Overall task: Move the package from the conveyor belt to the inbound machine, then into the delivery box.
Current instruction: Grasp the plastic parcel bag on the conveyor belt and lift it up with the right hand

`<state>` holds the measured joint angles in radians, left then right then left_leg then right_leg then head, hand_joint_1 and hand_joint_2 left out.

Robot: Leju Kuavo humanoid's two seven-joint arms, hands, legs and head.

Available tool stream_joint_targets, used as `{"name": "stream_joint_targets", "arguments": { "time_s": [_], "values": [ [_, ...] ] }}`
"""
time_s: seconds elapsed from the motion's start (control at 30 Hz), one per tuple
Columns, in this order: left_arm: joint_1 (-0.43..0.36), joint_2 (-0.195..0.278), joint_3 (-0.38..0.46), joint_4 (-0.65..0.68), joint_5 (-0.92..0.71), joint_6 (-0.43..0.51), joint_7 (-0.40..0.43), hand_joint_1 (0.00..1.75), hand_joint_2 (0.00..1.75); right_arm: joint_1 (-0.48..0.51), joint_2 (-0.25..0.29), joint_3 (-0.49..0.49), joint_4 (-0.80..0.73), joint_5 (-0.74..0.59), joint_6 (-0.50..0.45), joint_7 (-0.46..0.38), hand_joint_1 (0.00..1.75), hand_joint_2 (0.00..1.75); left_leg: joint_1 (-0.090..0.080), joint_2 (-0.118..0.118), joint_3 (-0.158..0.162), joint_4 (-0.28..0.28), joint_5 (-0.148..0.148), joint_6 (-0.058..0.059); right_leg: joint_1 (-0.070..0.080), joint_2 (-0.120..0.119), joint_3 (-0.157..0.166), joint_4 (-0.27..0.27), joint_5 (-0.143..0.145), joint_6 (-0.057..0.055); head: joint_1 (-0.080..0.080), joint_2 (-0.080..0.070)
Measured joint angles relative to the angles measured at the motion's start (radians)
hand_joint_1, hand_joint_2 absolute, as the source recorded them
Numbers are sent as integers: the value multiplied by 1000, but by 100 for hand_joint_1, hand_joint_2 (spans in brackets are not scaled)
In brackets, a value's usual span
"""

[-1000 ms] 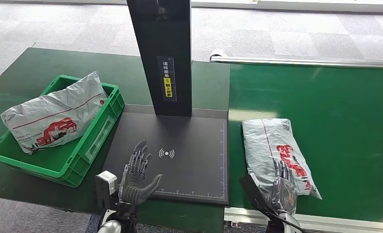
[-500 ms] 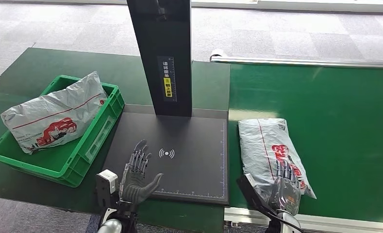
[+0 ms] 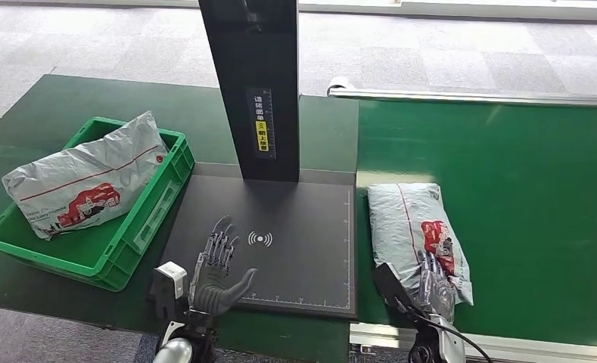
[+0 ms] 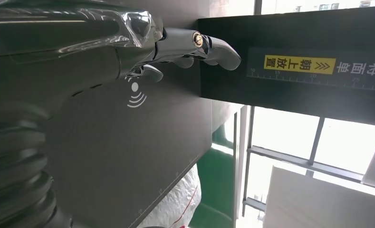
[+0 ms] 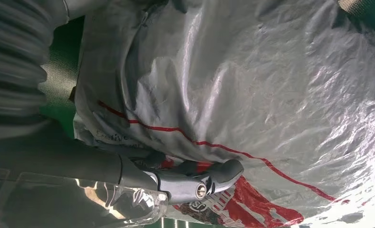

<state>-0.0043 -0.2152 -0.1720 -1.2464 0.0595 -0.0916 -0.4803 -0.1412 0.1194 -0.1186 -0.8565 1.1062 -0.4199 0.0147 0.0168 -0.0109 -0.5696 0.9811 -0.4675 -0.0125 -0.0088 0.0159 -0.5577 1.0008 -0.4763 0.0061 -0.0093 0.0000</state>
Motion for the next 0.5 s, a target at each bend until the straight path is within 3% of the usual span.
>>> {"name": "stream_joint_targets", "arguments": {
  "time_s": [0.1,0.5],
  "values": [
    [-3,0,-2,4,0,0,0,0,175,-24,-7,-5,39,1,-1,-1,175,175,0,0,0,0,0,0,0,0,0,0,0,0,0,0],
    [-16,0,-3,12,1,-1,0,0,175,-104,-30,-40,112,12,-1,-27,175,175,0,0,0,0,1,1,0,0,1,0,1,1,0,0]
  ]
}}
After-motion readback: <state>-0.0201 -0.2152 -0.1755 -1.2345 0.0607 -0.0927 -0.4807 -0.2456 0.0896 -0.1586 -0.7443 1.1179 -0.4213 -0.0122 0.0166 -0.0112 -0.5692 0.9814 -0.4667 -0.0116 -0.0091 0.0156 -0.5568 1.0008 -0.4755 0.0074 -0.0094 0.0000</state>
